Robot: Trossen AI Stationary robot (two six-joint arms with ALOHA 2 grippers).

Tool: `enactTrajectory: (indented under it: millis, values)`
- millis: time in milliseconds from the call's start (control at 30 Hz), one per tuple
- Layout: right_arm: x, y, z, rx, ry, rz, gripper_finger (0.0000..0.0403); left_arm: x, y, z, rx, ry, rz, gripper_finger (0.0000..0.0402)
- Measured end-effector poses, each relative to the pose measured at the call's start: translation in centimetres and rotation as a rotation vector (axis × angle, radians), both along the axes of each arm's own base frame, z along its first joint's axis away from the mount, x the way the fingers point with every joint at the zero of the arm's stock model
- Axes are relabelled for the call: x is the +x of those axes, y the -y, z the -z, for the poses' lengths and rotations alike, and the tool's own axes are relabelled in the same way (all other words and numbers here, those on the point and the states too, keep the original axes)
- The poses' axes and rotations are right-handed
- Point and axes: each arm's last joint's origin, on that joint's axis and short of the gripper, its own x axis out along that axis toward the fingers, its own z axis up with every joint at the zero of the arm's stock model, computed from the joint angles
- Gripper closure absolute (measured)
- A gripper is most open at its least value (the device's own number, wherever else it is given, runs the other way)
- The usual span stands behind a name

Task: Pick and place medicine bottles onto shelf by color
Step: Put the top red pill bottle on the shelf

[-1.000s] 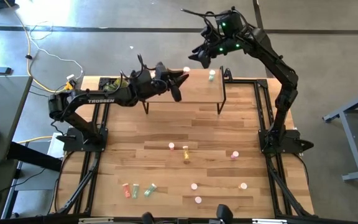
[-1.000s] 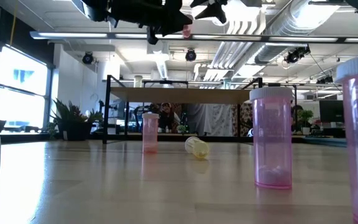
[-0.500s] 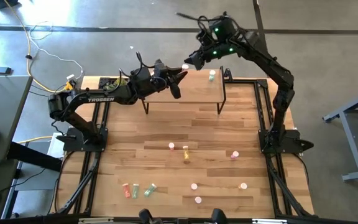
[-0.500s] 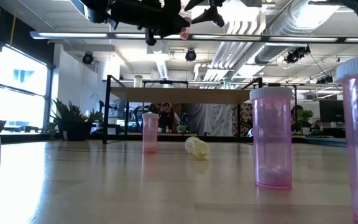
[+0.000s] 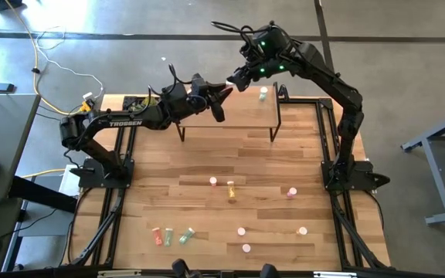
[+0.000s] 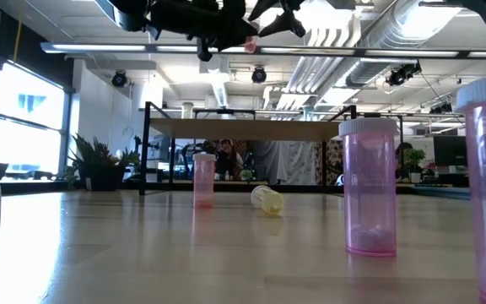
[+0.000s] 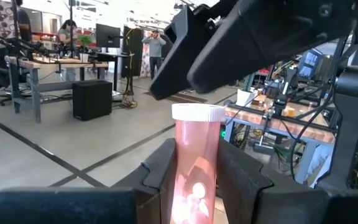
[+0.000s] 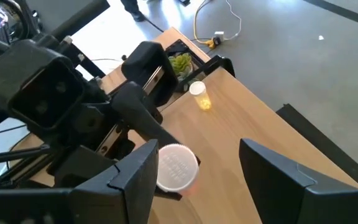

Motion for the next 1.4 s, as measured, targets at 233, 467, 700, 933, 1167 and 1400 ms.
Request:
enactTrajectory:
  millis: [233, 467, 700, 933, 1167, 1400]
  values:
    - [0.5, -1.0, 0.1, 0.007, -0.012, -0.03, 0.0187, 0.0, 0.0, -0.2, 0.012, 0.025, -0.002, 0.0311]
    - [0.7, -1.3, 0.1, -0.009, -0.013, -0.019, 0.0193, 0.0, 0.0, -0.2, 0.002, 0.032, 0.007, 0.0311]
    - [1.0, -1.3, 0.5, 0.013, -0.027, -0.016, 0.0242, 0.0, 0.0, -0.2, -0.002, 0.034, 0.008, 0.0311]
    - [1.0, -1.3, 0.5, 0.012, -0.026, -0.016, 0.0288, 0.0, 0.0, -0.2, -0.003, 0.032, 0.01, 0.0311]
    - [1.0, -1.3, 0.5, 0.013, -0.027, -0.016, 0.0296, 0.0, 0.0, -0.2, -0.006, 0.027, 0.01, 0.0304]
    - [1.0, -1.3, 0.6, 0.016, -0.032, -0.017, 0.0298, 0.1, 0.1, -0.1, -0.005, 0.017, 0.061, 0.0265]
